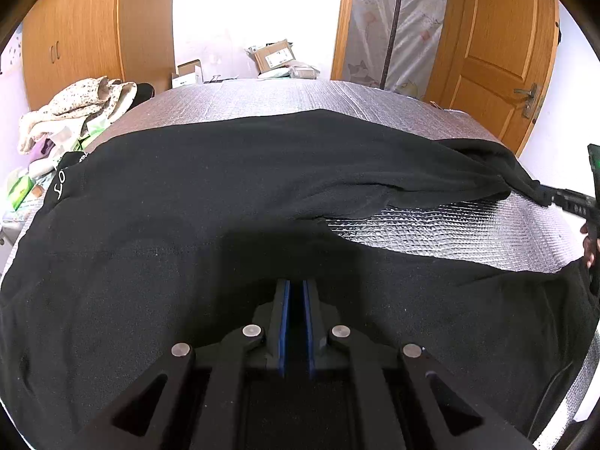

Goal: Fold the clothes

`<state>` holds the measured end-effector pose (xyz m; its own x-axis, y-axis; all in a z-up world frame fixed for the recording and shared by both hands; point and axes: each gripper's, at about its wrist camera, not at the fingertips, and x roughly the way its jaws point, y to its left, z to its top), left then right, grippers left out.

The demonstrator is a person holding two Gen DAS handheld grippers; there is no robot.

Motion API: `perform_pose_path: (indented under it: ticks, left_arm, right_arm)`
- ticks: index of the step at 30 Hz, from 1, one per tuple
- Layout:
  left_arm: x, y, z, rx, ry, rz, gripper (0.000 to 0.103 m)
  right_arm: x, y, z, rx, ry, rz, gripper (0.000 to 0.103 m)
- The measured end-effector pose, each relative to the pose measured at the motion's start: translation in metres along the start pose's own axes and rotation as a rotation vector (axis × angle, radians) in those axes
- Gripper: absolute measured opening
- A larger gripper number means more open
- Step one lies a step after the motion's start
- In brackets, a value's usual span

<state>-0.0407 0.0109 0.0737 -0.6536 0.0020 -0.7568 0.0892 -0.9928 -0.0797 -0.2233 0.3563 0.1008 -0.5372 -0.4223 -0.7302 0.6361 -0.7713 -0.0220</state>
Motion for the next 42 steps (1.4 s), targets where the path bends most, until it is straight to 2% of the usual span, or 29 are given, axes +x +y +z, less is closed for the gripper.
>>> perform_pose_path:
  ticks: [4,7,12,13,14,15,16,26,28,30,32,36,40,42]
  left_arm:
    - [0.0,0.0,0.0,0.003,0.0,0.002,0.007]
    - [0.0,0.001,0.0,-0.001,0.0,-0.003,0.007]
    - [0.0,0.002,0.001,-0.009,0.0,-0.011,0.007]
    - [0.0,0.002,0.0,-0.01,0.0,-0.013,0.007]
    - [0.0,0.003,0.0,-0.012,0.0,-0.015,0.007]
    - [0.0,0.003,0.0,-0.014,0.0,-0.018,0.007]
    - [0.0,0.003,0.001,-0.016,0.0,-0.021,0.007]
    - [0.001,0.004,0.003,-0.019,0.001,-0.025,0.007]
    - [0.001,0.005,0.004,-0.02,0.001,-0.027,0.007]
    - [0.001,0.007,0.004,-0.023,0.002,-0.032,0.007]
    - [0.001,0.009,0.004,-0.031,0.002,-0.041,0.007]
    - [0.001,0.01,0.005,-0.037,0.002,-0.049,0.007]
    - [0.0,0.007,0.005,-0.024,0.002,-0.035,0.007]
    - [0.0,0.007,0.006,-0.023,0.002,-0.035,0.007]
  right_arm:
    - [0.003,0.058,0.004,-0.148,-0.017,0.118,0.039]
    - [0.012,0.096,0.009,-0.265,-0.024,0.168,0.04]
    - [0.025,0.114,0.02,-0.319,-0.01,0.166,0.039]
    - [0.028,0.117,0.023,-0.328,-0.007,0.164,0.036]
    - [0.031,0.12,0.025,-0.336,-0.004,0.162,0.016]
    - [0.033,0.123,0.027,-0.345,0.0,0.16,0.007]
    - [0.036,0.126,0.03,-0.354,0.003,0.159,0.007]
    - [-0.038,0.148,0.071,-0.417,-0.221,0.272,0.006]
    - [-0.029,0.144,0.08,-0.388,-0.228,0.223,0.008]
    - [-0.017,0.131,0.084,-0.323,-0.197,0.191,0.019]
    - [-0.004,0.119,0.088,-0.258,-0.166,0.158,0.024]
    - [0.022,0.094,0.095,-0.128,-0.104,0.093,0.028]
    - [0.002,0.051,0.073,-0.047,-0.117,0.02,0.03]
    - [-0.011,0.027,0.059,-0.002,-0.12,-0.011,0.035]
